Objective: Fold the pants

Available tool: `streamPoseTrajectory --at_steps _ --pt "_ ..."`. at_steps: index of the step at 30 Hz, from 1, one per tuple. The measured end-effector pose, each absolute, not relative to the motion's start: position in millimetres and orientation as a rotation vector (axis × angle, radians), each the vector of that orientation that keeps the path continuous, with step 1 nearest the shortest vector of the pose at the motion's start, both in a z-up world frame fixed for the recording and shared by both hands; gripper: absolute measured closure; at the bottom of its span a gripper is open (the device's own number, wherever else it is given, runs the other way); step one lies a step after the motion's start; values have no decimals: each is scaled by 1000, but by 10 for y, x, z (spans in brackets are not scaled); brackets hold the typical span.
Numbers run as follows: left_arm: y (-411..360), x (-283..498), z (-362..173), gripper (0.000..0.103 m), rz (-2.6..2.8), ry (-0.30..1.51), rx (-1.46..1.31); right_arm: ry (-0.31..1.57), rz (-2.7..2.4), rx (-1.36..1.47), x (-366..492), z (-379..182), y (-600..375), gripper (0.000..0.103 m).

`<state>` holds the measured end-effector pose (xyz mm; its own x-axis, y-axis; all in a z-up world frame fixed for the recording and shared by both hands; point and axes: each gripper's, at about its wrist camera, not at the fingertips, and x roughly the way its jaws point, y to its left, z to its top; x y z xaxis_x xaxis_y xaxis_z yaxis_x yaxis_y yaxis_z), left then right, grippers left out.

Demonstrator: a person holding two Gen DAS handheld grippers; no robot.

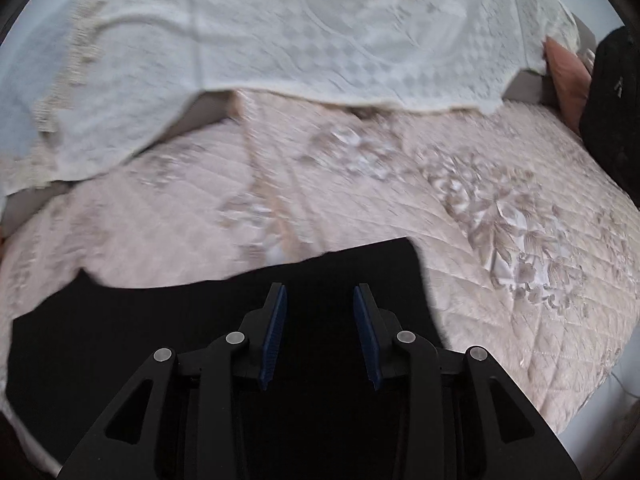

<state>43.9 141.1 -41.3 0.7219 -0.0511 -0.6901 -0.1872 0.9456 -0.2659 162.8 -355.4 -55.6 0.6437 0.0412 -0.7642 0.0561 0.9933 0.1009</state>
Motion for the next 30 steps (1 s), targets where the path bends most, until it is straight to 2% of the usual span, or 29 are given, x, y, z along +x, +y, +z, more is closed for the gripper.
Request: streamPoseTrajectory --at_steps 3,7,17,21,30 --pt "1341 674 -571 94 82 830 -300 899 -36 145 1681 -675 -3704 67" --pt "1358 788 -701 94 97 876 -288 882 -24 145 1581 -529 -3677 66" --pt "1043 233 -479 93 37 805 -244 836 246 27 801 -326 -2558 65" --pt "851 3 -515 90 4 815 -197 829 341 -33 504 -407 -2092 64" --pt "684 -169 -683 89 35 868 -155 858 344 -160 271 -772 -1647 62"
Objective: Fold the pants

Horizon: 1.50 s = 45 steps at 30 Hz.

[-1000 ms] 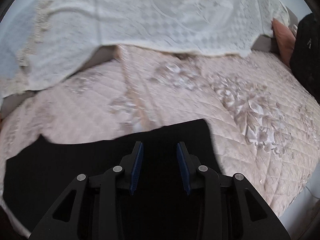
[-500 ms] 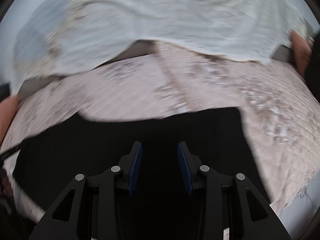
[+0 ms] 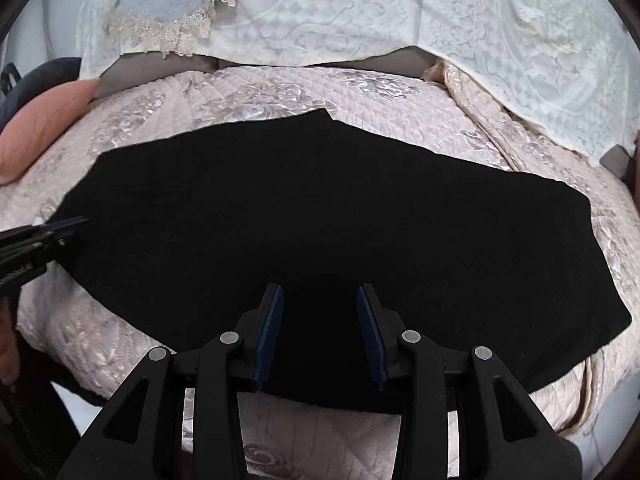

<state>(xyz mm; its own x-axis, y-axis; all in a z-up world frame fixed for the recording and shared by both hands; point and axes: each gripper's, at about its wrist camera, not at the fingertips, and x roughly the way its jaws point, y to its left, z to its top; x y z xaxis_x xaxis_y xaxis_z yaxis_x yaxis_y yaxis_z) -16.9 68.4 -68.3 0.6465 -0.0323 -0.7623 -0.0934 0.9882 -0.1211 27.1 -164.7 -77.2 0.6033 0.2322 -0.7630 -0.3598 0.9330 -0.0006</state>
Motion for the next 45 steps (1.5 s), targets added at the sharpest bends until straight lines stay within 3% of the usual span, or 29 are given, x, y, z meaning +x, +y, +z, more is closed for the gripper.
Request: streamPoseTrajectory --at_steps 5,38,45 --pt "680 -195 -698 89 57 870 -140 867 342 -154 262 -793 -1646 58" --pt "1130 -418 -652 85 165 848 -182 870 362 -130 20 -685 -1592 58" --pt "1315 -411 -700 81 201 856 -211 889 332 -119 99 -756 -1753 58"
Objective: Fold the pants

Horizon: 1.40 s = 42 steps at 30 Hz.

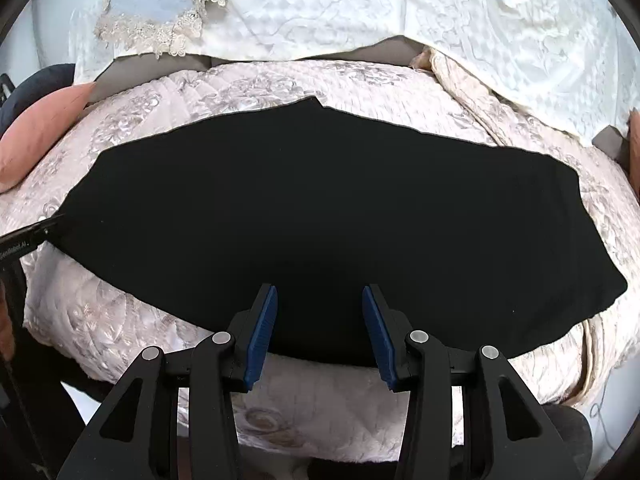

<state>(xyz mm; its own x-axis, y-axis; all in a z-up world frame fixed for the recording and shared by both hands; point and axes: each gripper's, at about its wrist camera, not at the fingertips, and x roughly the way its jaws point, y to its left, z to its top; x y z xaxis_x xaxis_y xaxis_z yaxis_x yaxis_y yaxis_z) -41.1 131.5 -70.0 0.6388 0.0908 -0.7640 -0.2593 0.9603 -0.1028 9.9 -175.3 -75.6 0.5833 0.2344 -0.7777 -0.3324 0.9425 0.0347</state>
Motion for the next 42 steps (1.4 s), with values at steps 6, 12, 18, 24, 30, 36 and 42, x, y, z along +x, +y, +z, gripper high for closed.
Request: streamPoseTrajectory --at_steps 6,12,18,24,30,36,42 --pt "1454 -524 -623 80 217 829 -243 857 355 -116 44 -613 -1712 50" --pt "1494 -634 -597 79 210 825 -275 834 389 -132 -6 -534 -1576 50" --pt "1613 -774 -644 72 225 825 -359 845 424 -156 -68 -552 -1443 50" --pt "1765 -865 -749 64 231 832 -462 844 432 -161 -78 -541 -1384 50" --pt "1824 -820 -867 60 220 840 -548 835 434 -169 -56 -506 -1333 50" --pt "1866 -693 -876 55 218 815 -565 835 426 -169 -34 -504 -1335 50" --pt "1871 -591 -893 55 250 792 -557 840 418 -165 -12 -509 -1328 50"
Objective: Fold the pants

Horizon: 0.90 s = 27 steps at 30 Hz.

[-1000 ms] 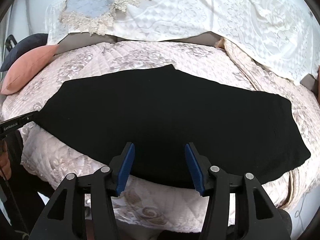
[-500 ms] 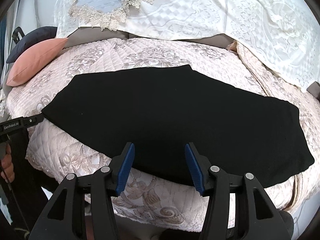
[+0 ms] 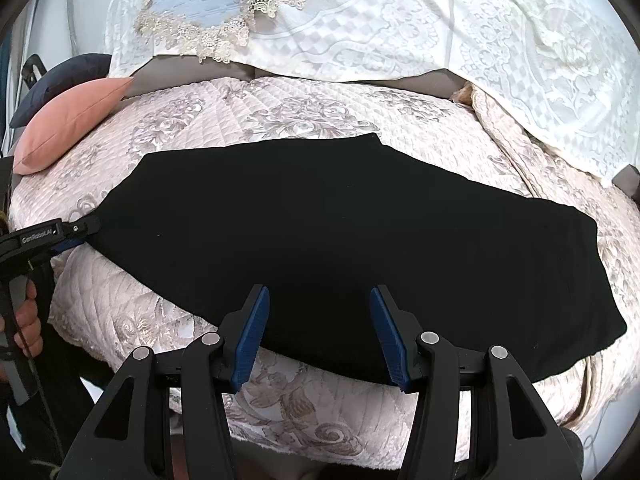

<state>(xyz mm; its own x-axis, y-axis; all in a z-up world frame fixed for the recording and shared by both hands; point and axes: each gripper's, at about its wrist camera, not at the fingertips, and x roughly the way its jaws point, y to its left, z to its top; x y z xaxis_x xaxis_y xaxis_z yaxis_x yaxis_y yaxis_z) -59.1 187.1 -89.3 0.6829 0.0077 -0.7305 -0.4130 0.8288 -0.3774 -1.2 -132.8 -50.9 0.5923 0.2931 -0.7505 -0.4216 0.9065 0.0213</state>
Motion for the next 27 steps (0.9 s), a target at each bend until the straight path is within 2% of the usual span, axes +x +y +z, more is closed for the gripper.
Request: streamPoseTrajectory --at_steps 7,11,21,23,25,27 --pt "1912 -661 -868 55 216 780 -660 836 424 -161 -6 -509 -1324 50" --pt "1934 -756 -885 50 183 768 -720 844 421 -163 -2 -541 -1322 50" --pt "1865 -515 -904 51 223 731 -643 840 422 -159 -12 -540 -1297 50" --pt "1826 -469 -897 61 246 729 -599 840 415 -156 -6 -536 -1310 50" --pt "1826 -448 -884 81 266 737 -569 842 408 -150 5 -543 -1328 50" --pt "1852 -438 -837 93 241 735 -568 846 404 -144 21 -552 -1345 50"
